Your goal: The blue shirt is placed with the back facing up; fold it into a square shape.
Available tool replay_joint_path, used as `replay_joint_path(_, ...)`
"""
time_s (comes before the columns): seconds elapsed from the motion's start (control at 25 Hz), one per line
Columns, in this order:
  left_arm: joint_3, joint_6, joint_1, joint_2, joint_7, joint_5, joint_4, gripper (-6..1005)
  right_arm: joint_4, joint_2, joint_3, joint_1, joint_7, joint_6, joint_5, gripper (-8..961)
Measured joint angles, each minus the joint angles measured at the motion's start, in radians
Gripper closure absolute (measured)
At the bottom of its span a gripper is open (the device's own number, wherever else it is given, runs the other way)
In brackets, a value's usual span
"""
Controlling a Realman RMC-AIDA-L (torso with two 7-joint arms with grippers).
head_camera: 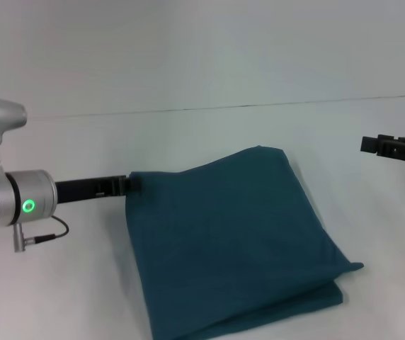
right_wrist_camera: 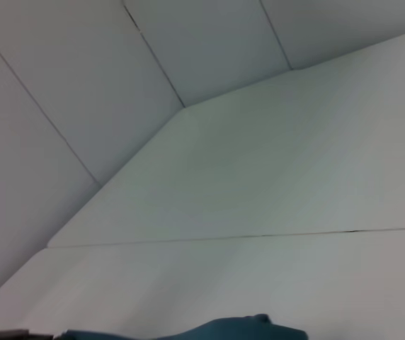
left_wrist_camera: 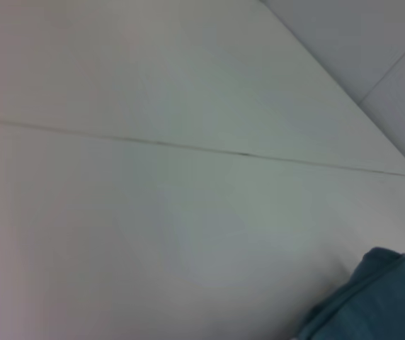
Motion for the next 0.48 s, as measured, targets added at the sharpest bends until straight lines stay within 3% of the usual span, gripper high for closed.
replay_joint_path(0.12,-0.002,-0.003,-0.02,0.008,0.0,0.0,0.001,972,0.001,0.01,0.0,-0.001,-0.009,0.001,0.0,339)
replay_joint_path(0.48,-0.011,-0.047,-0.075,0.03,-0.004,-0.004,0.006,965,0.002,0.023,-0.003,0.002,-0.009,0.022,0.0,337)
